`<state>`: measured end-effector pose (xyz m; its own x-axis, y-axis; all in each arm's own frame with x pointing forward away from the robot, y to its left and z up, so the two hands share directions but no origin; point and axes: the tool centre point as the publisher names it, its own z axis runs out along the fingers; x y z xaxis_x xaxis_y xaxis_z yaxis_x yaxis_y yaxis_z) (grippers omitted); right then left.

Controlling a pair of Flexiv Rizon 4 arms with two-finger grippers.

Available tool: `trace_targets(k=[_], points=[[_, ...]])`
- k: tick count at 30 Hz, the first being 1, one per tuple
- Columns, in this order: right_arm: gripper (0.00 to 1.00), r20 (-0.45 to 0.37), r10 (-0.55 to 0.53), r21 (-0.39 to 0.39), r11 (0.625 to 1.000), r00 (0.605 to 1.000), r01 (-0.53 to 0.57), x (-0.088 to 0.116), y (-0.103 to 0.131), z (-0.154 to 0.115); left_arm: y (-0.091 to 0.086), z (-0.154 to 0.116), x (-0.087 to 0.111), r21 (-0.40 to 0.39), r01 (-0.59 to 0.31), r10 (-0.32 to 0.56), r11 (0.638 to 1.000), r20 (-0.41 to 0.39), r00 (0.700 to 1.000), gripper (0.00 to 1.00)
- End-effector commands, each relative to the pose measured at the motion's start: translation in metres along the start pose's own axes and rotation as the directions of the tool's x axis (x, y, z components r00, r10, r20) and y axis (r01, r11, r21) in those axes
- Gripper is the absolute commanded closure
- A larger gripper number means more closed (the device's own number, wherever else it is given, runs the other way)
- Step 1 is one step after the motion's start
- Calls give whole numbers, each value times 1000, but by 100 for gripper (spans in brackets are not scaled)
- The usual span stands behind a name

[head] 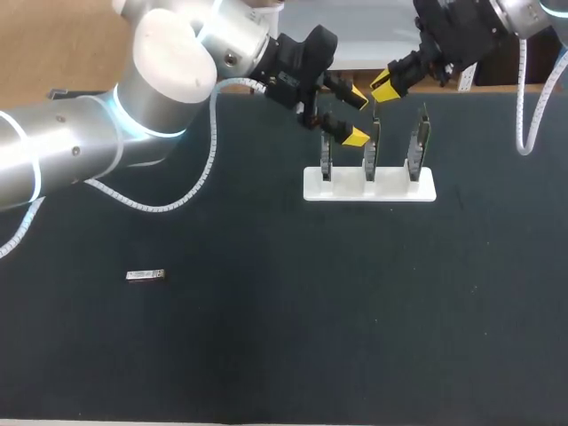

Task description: Pick up the optical module with the left hand, and insert it into the network port with the right hand.

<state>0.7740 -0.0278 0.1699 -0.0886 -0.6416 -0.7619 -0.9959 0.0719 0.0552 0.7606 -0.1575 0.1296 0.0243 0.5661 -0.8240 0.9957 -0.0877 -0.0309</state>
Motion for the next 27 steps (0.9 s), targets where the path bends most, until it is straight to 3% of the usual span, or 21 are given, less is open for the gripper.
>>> trace_targets(k=[1, 27], points=[[100, 3, 2, 0, 1000, 1000, -2, 2, 0, 2, 2, 0, -1, 4, 1, -1, 1000, -5, 1000, 0], [100, 1, -24, 16, 1000, 1000, 24, -2, 5, -1, 2, 0, -1, 4, 1, -1, 1000, -5, 1000, 0]])
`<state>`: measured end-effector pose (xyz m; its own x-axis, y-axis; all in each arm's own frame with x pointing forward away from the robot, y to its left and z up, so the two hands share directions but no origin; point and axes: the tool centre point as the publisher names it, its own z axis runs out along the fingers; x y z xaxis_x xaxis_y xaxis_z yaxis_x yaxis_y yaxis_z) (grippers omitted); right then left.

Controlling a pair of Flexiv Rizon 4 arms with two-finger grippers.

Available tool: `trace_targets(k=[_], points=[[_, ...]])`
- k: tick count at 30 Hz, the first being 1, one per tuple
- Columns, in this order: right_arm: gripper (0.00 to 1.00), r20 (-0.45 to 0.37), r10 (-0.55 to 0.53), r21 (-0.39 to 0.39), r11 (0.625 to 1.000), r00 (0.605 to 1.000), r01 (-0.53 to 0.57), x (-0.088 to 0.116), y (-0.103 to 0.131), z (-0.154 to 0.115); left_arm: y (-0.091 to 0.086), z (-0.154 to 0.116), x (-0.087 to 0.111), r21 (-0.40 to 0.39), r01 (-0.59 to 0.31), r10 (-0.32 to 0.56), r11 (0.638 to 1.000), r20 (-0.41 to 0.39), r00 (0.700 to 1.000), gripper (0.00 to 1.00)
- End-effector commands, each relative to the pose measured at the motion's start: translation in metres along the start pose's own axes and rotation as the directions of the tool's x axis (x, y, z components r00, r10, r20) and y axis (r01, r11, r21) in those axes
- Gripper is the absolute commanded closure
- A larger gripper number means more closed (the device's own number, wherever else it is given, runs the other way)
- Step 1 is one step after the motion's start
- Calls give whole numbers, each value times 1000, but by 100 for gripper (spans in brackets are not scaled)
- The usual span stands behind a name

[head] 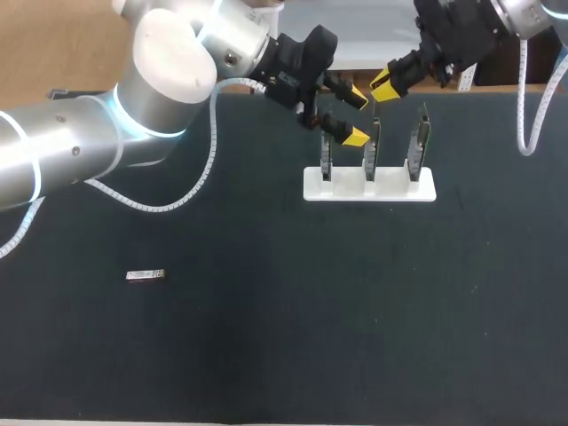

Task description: Pick up the optical module with the left hand, and insert it into the network port with the right hand.

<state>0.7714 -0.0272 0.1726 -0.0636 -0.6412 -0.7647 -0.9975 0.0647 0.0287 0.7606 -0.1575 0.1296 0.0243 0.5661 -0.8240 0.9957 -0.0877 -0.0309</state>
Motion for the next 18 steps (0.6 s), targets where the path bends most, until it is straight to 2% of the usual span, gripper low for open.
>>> trace_targets(k=[1, 18], points=[[100, -2, 2, 4, 1000, 1000, -2, 1, 2, 0, 2, 0, -1, 4, 1, -1, 1000, -5, 1000, 0], [100, -20, 4, -3, 1000, 1000, -4, 4, 1, 4, 2, 0, -1, 4, 1, -1, 1000, -5, 1000, 0]])
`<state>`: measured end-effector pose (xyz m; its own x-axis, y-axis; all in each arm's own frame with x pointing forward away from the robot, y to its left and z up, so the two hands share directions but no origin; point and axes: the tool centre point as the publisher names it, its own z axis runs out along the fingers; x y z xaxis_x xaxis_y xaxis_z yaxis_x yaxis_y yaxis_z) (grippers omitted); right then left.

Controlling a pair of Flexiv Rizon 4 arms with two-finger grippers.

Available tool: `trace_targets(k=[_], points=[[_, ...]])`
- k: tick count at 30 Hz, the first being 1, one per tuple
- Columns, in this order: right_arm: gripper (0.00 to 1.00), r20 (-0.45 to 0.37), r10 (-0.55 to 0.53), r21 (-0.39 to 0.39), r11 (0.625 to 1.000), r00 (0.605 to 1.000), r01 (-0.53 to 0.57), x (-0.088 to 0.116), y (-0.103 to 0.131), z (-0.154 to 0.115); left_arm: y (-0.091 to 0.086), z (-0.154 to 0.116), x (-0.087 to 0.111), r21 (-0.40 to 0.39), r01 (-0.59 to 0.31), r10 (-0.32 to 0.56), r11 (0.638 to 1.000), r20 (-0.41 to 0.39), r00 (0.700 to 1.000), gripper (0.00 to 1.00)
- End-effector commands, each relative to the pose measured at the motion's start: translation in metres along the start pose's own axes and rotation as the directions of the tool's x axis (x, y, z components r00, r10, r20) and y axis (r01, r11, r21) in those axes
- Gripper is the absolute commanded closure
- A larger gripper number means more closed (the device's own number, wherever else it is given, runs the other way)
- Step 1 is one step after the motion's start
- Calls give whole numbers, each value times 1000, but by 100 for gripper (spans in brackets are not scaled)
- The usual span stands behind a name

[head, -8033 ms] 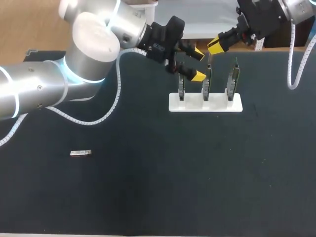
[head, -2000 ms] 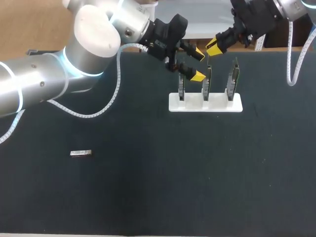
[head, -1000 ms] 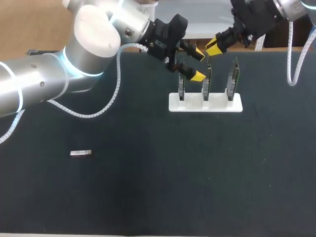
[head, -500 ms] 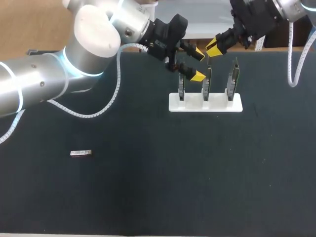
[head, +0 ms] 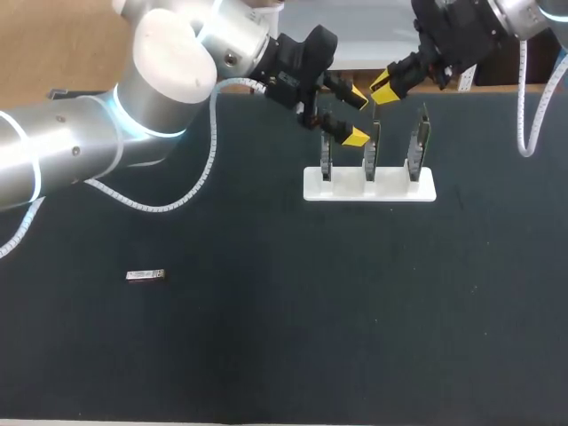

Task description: Pick up the optical module with the left hand, and insert it into the network port with the right hand.

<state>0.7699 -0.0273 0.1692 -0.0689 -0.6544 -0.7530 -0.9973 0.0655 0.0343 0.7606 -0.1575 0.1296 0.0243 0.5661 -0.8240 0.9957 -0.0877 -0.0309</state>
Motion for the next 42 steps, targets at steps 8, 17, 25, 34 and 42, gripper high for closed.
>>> trace_targets(k=[8, 17, 25, 34, 42], points=[[100, 5, -21, 13, 1000, 1000, 21, -4, 2, -3, 2, 0, -1, 4, 1, -1, 1000, -5, 1000, 0], [100, 4, -25, 8, 1000, 1000, 25, -4, 2, -2, 2, 0, -1, 4, 1, -1, 1000, -5, 1000, 0], [100, -2, -24, 0, 1000, 1000, 24, -1, 3, 2, 2, 0, -1, 4, 1, -1, 1000, -5, 1000, 0], [100, -8, -28, -1, 1000, 1000, 28, 0, 1, 2, 2, 0, -1, 4, 1, -1, 1000, -5, 1000, 0], [100, 1, -39, 10, 999, 999, 39, -3, 1, -3, 2, 0, -1, 4, 1, -1, 1000, -5, 1000, 0]])
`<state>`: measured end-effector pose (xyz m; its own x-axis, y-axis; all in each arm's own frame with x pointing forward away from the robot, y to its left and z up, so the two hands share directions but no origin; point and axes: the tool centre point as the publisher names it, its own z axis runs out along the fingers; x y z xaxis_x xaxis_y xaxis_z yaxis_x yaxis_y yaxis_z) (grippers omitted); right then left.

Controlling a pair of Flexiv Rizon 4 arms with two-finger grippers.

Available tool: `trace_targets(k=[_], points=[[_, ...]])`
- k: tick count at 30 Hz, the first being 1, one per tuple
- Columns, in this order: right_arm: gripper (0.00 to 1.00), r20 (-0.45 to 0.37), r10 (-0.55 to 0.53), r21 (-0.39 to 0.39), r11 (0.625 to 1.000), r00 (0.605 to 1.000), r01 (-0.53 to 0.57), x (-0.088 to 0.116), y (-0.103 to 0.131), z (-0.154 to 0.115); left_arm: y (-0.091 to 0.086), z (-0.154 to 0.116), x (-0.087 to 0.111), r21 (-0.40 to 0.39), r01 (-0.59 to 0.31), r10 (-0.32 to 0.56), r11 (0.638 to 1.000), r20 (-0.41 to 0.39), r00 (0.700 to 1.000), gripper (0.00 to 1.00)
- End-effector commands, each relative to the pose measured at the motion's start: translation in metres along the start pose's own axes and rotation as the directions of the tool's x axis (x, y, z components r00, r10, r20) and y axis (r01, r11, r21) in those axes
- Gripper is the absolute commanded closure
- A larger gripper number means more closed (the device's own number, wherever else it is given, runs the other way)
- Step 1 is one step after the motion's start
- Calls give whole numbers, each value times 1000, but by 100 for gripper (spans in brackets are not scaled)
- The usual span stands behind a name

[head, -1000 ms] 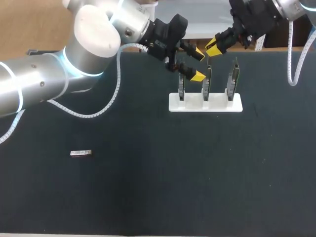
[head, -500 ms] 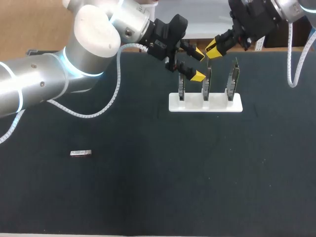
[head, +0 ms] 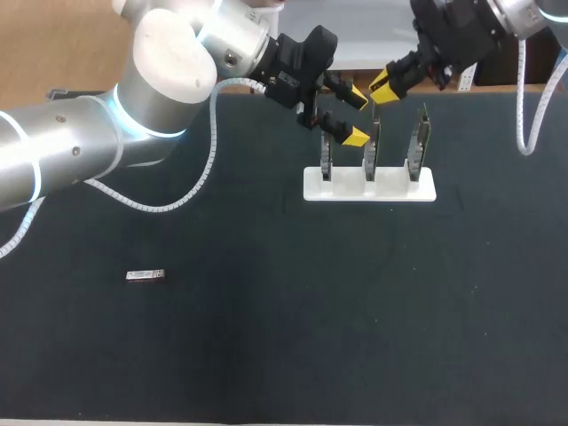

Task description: Pick up the optical module with the left hand, and insert it into the network port with the right hand.

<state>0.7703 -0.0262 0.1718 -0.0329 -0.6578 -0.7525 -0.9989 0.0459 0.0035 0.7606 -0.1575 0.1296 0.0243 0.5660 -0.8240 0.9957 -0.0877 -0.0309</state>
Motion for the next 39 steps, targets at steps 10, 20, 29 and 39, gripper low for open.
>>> trace_targets(k=[10, 20, 29, 39], points=[[100, 4, -3, -3, 1000, 1000, 3, 1, -1, -1, 2, 0, -1, 4, 1, -1, 1000, -5, 1000, 0], [100, -5, -4, -14, 1000, 1000, 3, 2, -2, 3, 2, 0, -1, 4, 1, -1, 1000, -5, 1000, 0], [100, -16, 6, -16, 1000, 1000, -6, 4, -1, 4, 2, 0, -1, 4, 1, -1, 1000, -5, 1000, 0], [100, -17, 21, -22, 1000, 1000, -21, 9, -1, 8, 2, 0, -1, 4, 1, -1, 1000, -5, 1000, 0]])
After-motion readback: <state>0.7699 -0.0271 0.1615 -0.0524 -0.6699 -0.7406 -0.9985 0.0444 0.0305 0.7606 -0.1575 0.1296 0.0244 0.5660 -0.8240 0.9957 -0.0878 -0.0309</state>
